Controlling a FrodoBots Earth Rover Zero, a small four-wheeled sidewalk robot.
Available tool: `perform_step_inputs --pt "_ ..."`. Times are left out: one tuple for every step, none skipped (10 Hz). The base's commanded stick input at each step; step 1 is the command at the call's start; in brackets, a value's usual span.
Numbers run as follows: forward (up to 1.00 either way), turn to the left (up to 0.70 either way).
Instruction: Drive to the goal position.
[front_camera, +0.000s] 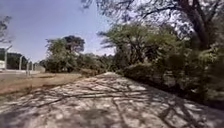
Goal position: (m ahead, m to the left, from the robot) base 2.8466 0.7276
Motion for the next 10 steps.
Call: perform_step_inputs --pt "0.70 0.00" --pt "0.70 0.00" --pt "0.70 0.00" --pt "0.70 0.00" --pt "0.70 0.00" --pt "0.70 0.00" --pt "0.70 0.00" --pt "0.70 0.00" --pt "0.70 0.00" --pt "0.70 0.00"
